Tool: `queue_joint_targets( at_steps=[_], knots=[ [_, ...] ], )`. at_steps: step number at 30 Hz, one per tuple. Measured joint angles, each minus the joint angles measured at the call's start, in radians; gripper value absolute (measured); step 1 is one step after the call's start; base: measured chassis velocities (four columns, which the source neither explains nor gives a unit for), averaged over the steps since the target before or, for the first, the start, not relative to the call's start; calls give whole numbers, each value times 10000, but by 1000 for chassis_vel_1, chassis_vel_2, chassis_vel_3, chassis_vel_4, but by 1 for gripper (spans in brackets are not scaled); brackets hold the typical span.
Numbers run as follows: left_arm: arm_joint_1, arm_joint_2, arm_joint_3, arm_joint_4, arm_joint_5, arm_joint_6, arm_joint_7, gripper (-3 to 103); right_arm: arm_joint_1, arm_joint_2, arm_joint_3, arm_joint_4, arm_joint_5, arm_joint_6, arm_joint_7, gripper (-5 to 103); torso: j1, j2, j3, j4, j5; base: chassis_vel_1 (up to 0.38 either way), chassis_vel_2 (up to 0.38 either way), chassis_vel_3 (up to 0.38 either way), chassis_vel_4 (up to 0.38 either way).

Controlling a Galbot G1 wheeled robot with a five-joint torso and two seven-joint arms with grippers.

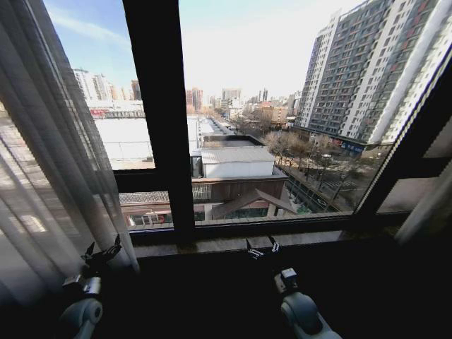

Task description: Open the curtains by pulling them apart, changing their state from closed to fully open.

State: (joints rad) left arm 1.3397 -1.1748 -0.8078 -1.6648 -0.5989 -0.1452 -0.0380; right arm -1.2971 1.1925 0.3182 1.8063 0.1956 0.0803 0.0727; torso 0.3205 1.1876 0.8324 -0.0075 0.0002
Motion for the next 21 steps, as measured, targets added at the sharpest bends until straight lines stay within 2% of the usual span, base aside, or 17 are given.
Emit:
queue_joint_targets(
  at_steps=[21],
  knots=[
    [0,0,0,0,0,0,0,100,1,0,0,0,0,0,0,100,0,-1,0,1,-1,0,0,0,0]
  ],
)
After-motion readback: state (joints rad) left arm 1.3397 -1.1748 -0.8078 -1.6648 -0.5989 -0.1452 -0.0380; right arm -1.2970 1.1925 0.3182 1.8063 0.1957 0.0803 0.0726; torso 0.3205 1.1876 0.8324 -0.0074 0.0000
